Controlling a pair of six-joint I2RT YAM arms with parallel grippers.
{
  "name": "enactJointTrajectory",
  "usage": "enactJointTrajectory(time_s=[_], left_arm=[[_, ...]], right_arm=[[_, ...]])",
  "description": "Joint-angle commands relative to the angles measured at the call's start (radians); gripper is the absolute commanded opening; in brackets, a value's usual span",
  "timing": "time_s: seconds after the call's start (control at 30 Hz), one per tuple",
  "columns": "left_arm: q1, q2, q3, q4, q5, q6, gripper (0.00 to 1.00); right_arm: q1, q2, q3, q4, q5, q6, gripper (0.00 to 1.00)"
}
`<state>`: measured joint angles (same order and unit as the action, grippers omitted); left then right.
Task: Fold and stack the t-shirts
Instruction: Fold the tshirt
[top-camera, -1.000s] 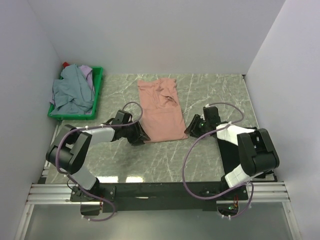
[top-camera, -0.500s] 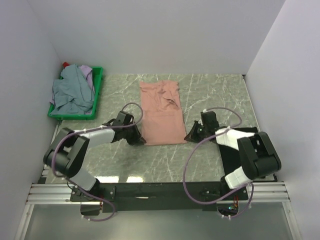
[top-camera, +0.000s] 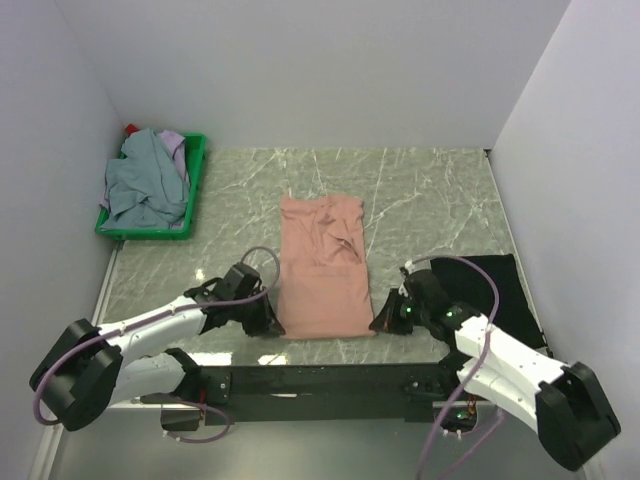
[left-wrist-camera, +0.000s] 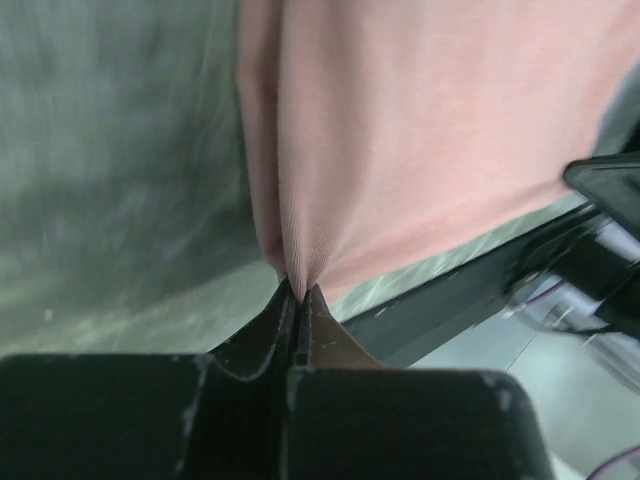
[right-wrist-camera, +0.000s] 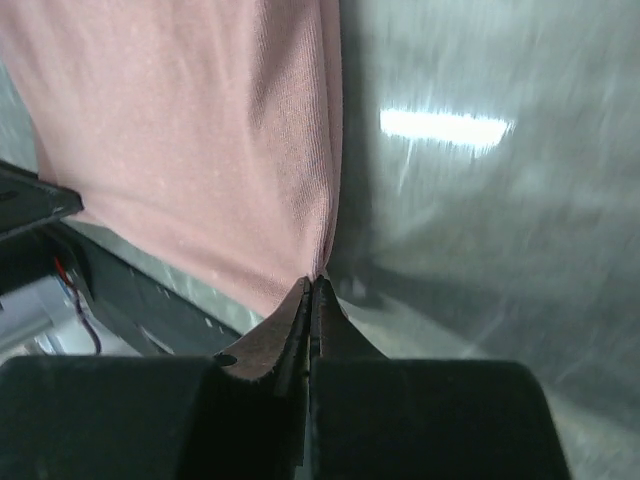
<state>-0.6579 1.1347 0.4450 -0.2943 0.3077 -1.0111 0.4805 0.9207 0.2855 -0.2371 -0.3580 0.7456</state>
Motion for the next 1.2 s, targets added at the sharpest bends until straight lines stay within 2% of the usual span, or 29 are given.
enactJointTrajectory(time_s=[0.0,0.07,0.13,0.17,0.2,0.23,0.3,0.4,0.57,0.63,0.77,0.87,0.97,1.17], left_arm=[[-0.048,-0.038,-0.043,-0.042,-0.010,-0.055,0.01],[-0.054,-0.062,-0.068,-0.037,-0.004,-0.061,0.08],[-0.054,-0.079,-0.065,-0.058,-0.007,-0.052,0.32],[-0.052,-0.098,-0.057,-0.074,-0.028,-0.047,0.41],[-0.054,-0.108,-0.046,-0.091,-0.038,-0.035,0.51],[-0.054,-0.115,-0.019,-0.142,-0.056,-0.032,0.54],[-0.054,-0.131,0.017,-0.189,-0.116,-0.014,0.56],[-0.046,-0.124,0.092,-0.247,-0.174,0.012,0.55],[0.035,-0.061,0.161,-0.246,-0.142,0.077,0.50],[0.052,-0.079,0.152,-0.244,-0.115,0.088,0.51],[0.053,-0.108,0.089,-0.206,-0.020,0.082,0.53],[0.040,-0.124,0.035,-0.180,0.023,0.039,0.51],[0.026,-0.151,-0.003,-0.181,0.027,0.003,0.50],[-0.023,-0.174,-0.054,-0.118,0.027,-0.064,0.50]], right_arm=[[0.069,-0.095,-0.038,-0.097,0.066,0.096,0.00],[0.078,-0.130,-0.043,-0.145,0.088,0.095,0.01],[0.078,-0.155,-0.002,-0.232,0.160,0.081,0.19],[0.078,-0.181,0.021,-0.261,0.197,0.066,0.37],[0.078,-0.190,0.074,-0.283,0.244,0.057,0.43],[0.078,-0.197,0.107,-0.319,0.270,0.049,0.46],[0.075,-0.180,0.196,-0.318,0.310,0.020,0.50],[0.072,-0.061,0.358,-0.314,0.378,-0.011,0.48],[0.072,0.182,0.573,-0.258,0.392,-0.067,0.44],[0.073,0.204,0.600,-0.266,0.386,-0.081,0.44],[0.073,0.114,0.486,-0.289,0.352,-0.062,0.45],[0.075,0.008,0.348,-0.300,0.256,-0.013,0.45],[0.079,-0.075,0.207,-0.311,0.186,0.032,0.45],[0.081,-0.172,0.089,-0.314,0.123,0.086,0.45]])
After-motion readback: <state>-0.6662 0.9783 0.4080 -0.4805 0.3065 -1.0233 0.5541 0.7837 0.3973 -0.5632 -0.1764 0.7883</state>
